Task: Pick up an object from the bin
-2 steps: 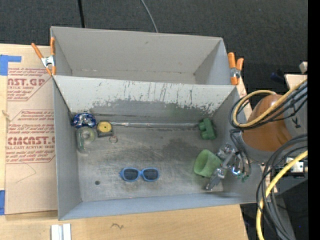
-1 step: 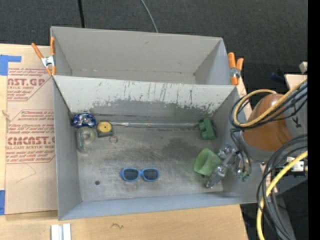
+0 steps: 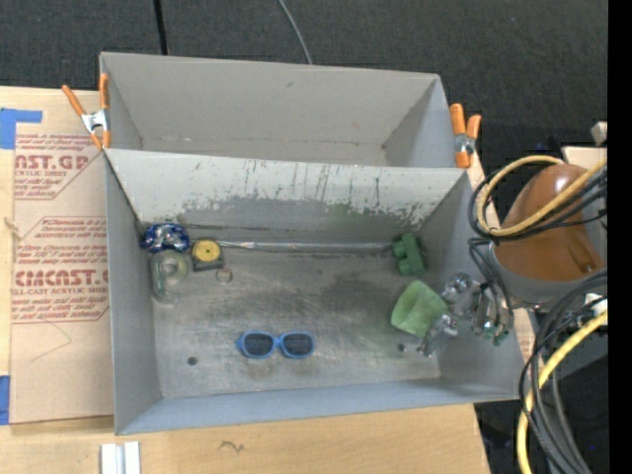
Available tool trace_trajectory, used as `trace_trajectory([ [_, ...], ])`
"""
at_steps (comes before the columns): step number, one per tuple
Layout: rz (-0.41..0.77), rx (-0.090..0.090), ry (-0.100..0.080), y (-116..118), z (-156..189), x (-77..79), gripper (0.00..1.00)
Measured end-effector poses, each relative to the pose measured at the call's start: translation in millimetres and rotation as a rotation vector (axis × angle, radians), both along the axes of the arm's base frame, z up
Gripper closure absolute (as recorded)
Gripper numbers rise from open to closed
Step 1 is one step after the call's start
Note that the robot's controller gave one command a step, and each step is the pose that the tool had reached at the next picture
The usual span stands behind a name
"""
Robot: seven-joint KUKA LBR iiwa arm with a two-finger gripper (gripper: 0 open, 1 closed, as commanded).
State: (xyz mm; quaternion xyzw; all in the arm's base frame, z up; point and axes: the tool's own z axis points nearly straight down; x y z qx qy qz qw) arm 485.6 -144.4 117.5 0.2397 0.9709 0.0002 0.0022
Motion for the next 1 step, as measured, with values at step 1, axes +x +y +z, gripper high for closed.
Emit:
trace_trajectory([
  [1,0.002,-0.001,-0.004,0.3,82.2,1.8,1.00],
])
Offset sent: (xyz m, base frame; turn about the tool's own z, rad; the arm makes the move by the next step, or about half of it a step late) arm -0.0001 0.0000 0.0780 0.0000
